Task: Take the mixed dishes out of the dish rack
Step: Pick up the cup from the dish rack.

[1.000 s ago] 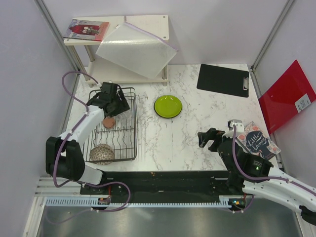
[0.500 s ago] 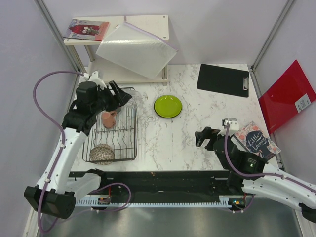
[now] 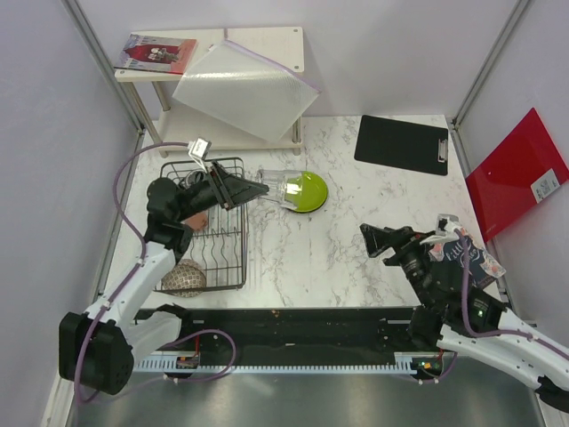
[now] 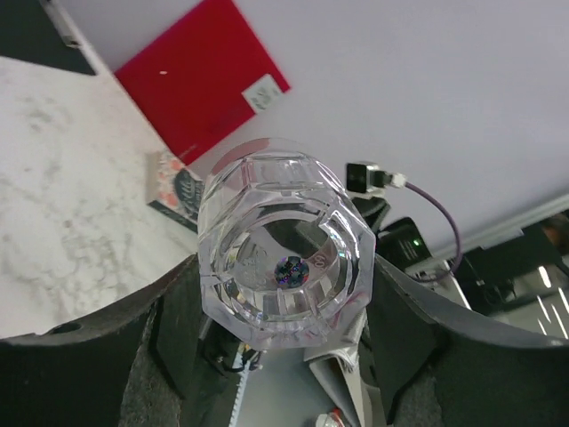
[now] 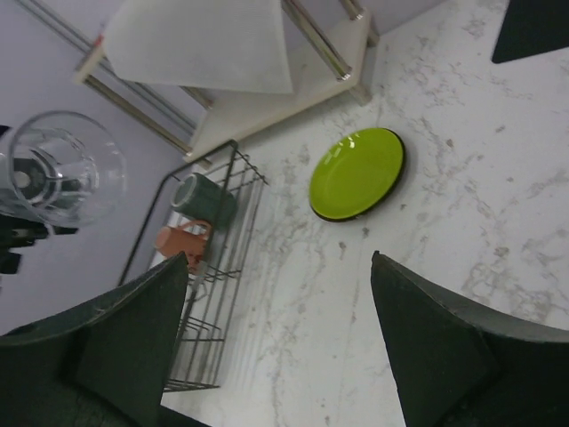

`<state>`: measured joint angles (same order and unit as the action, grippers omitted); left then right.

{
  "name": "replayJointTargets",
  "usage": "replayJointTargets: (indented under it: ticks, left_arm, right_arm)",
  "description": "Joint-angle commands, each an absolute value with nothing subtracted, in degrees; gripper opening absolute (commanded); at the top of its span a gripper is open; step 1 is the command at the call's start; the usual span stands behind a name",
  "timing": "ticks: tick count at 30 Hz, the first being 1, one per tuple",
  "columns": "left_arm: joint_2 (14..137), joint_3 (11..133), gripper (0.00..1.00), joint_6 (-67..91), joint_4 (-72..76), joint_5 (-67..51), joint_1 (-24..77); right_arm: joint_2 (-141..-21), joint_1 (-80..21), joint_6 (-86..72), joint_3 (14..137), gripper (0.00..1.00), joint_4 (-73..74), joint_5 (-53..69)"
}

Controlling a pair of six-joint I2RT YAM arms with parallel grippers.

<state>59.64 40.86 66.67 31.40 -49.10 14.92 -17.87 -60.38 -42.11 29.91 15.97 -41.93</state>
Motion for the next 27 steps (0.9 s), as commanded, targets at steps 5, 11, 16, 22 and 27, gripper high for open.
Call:
replayJointTargets:
  ticks: [5, 11, 16, 22, 27]
  left_arm:
    - [63.53, 38.85, 0.02, 75.07, 60.38, -52.56, 28.10]
    - [66.71, 40.16, 0.02, 73.83, 60.91, -50.28, 32.60]
    - [67.67, 41.04, 0.02, 72.60, 59.24, -49.31, 33.66]
    - [68.29, 41.22, 0.02, 72.42, 59.76, -49.30, 34.63]
    - [67.59, 40.26, 0.02, 72.33, 59.59, -49.49, 34.72]
  right_arm:
    - [-16.41, -60.47, -39.29, 26.54, 0.93, -5.27, -26.91]
    - [-22.40, -60.56, -36.74, 27.77, 0.93, -14.32, -21.97]
    - [-25.65, -60.56, -34.89, 28.65, 0.93, -18.45, -19.87]
    - [-32.06, -60.38, -34.19, 29.79, 0.89, -19.95, -18.90]
    - [-35.07, -60.12, -34.01, 30.50, 0.64, -19.77, -19.16]
